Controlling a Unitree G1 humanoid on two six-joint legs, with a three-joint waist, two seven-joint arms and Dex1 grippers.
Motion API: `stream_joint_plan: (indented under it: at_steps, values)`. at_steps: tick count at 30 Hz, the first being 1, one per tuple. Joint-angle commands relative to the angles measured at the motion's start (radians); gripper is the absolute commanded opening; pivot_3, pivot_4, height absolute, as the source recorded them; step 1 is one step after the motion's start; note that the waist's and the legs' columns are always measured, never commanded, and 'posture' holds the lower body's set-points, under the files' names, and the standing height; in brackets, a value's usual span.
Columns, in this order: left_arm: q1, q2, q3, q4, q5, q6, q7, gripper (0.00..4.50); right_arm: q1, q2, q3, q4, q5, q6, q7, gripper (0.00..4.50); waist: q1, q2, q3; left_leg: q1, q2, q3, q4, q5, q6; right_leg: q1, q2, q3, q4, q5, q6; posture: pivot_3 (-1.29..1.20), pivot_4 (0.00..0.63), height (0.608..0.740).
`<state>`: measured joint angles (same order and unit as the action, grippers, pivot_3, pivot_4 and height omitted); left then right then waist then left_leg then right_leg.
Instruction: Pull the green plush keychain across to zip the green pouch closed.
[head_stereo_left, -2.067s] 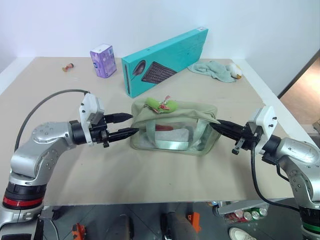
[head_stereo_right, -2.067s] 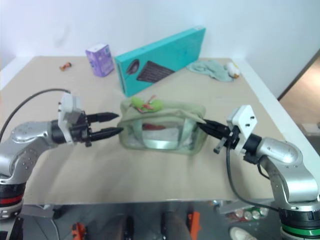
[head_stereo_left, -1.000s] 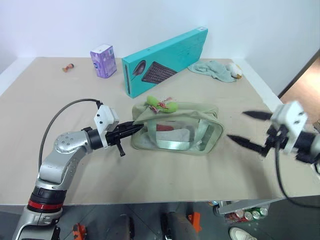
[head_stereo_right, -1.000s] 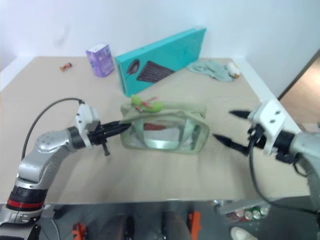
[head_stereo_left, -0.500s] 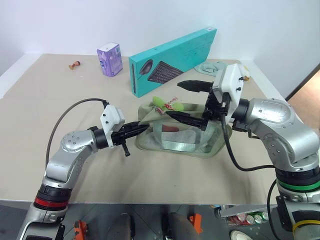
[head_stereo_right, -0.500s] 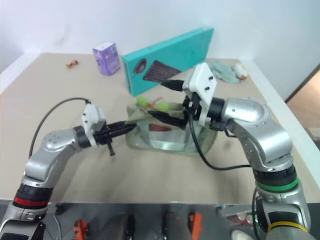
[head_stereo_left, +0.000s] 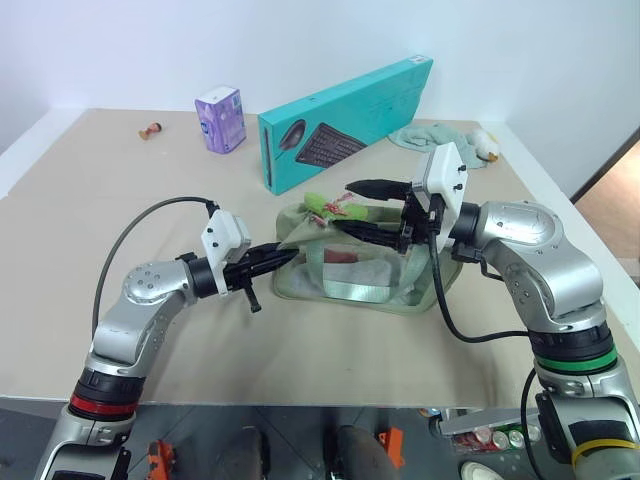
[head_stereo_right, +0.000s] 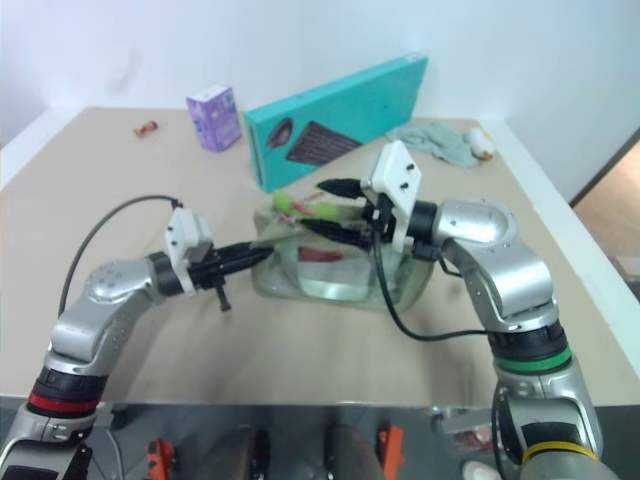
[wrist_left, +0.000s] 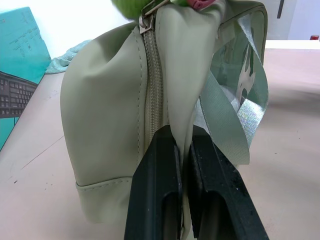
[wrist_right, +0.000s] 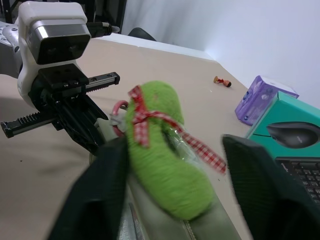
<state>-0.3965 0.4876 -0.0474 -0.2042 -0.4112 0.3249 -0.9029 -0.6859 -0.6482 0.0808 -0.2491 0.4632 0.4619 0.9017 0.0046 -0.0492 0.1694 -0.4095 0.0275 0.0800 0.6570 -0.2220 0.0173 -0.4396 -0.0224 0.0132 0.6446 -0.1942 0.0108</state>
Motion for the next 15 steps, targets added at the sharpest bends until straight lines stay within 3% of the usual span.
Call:
stream_joint_plan:
  at_steps: [1, 5, 15]
  values:
    - [-0.006, -0.002, -0.021, 0.000, 0.008, 0.001, -0.003, 0.00, -0.028, 0.008, -0.011, -0.005, -0.007, -0.005, 0.004, 1.49, 0.000, 0.000, 0.000, 0.000, 0.000, 0.000, 0.000, 0.000, 0.000, 0.000, 0.000, 0.000, 0.000, 0.000, 0.000, 0.00, 0.150, 0.740]
    - [-0.004, -0.004, -0.022, -0.003, 0.008, 0.004, 0.001, 0.00, -0.026, 0.019, -0.012, -0.015, -0.004, 0.003, 0.008, 0.09, 0.000, 0.000, 0.000, 0.000, 0.000, 0.000, 0.000, 0.000, 0.000, 0.000, 0.000, 0.000, 0.000, 0.000, 0.000, 0.00, 0.150, 0.740]
    - [0.007, -0.017, -0.004, -0.012, 0.007, 0.037, 0.055, 0.00, 0.004, 0.003, -0.124, -0.099, 0.024, 0.008, -0.051, 0.01, 0.001, 0.000, 0.000, 0.000, 0.000, 0.000, 0.000, 0.000, 0.000, 0.000, 0.000, 0.000, 0.000, 0.000, 0.000, 0.00, 0.150, 0.740]
